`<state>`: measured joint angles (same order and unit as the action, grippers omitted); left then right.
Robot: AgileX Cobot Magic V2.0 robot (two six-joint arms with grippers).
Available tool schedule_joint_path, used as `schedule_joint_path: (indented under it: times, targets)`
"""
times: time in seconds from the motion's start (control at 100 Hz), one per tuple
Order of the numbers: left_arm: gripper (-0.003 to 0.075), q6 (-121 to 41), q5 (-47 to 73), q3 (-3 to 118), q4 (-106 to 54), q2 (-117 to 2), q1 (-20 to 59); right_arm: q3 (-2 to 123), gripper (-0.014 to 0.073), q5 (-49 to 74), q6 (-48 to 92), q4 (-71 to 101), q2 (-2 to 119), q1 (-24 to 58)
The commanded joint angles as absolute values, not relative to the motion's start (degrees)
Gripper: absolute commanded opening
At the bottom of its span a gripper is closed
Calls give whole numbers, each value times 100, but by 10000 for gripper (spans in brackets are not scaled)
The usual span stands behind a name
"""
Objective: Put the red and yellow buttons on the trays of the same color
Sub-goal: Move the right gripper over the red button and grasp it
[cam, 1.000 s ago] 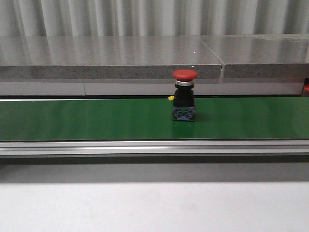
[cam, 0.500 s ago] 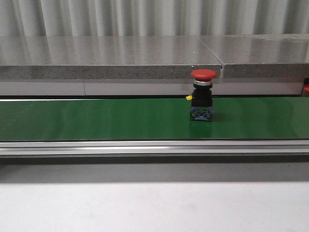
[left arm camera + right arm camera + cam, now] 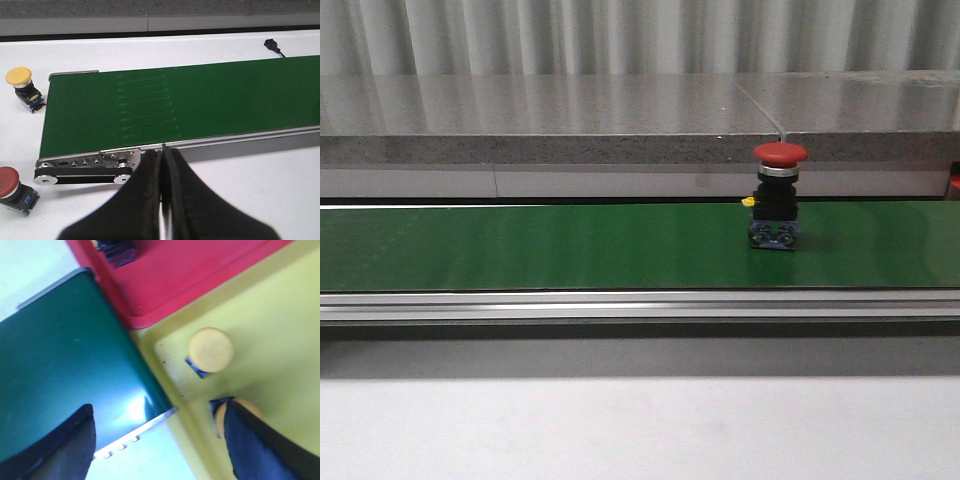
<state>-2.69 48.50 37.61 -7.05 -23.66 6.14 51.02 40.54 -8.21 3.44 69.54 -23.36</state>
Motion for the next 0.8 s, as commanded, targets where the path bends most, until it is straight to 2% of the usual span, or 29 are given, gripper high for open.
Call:
schedule_joint_path:
  times: [0.0, 0.39, 0.58, 0.79]
  targets:
    - [-20, -260, 4434, 3901, -763, -2405, 655, 5326, 542, 3988, -815, 373, 6788, -1969]
    - [-20, -260, 4434, 3901, -763, -2405, 655, 6067, 548, 4520, -358, 516, 6839, -454]
    - [-20, -260, 4434, 3901, -763, -2405, 655, 6607, 619, 5030, 337, 1153, 7188, -102]
    - [-20, -260, 4434, 3901, -763, -2405, 655, 7157, 619, 5626, 955, 1441, 7741, 205]
